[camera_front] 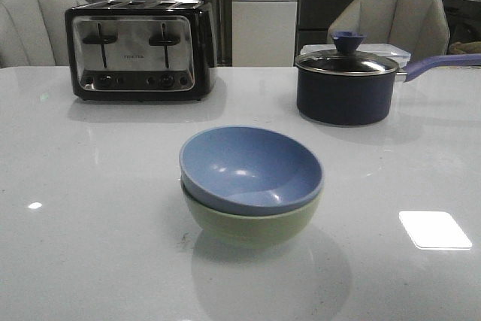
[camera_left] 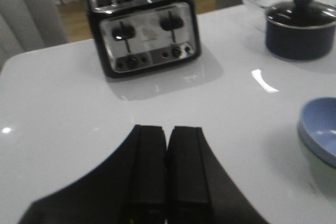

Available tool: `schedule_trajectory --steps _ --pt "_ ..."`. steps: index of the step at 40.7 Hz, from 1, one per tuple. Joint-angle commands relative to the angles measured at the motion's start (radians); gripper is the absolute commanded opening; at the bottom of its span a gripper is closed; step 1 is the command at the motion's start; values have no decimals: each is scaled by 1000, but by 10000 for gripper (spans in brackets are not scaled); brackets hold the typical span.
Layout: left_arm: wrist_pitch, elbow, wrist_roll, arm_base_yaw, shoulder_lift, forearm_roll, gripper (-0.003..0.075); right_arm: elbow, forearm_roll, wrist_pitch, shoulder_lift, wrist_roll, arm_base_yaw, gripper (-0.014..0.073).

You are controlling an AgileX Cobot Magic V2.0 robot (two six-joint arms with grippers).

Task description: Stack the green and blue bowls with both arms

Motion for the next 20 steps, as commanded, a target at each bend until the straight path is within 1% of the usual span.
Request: schedule_trajectory --steps 1,5,8,13,20 --pt "-181 75 -2 77 -85 -30 94 -29 6 -63 -9 0 -1 54" --pt "-248 202 -2 143 -185 -68 94 -29 6 -63 -9 0 -1 54" --pt "-311 280 -2 174 -249 -94 94 -29 6 -63 -9 0 -1 54" --pt "-418 391 -2 191 -311 -128 94 -29 6 -63 -9 0 -1 54" --pt "-524 469 -2 191 -354 -133 94 -29 6 -63 -9 0 -1 54"
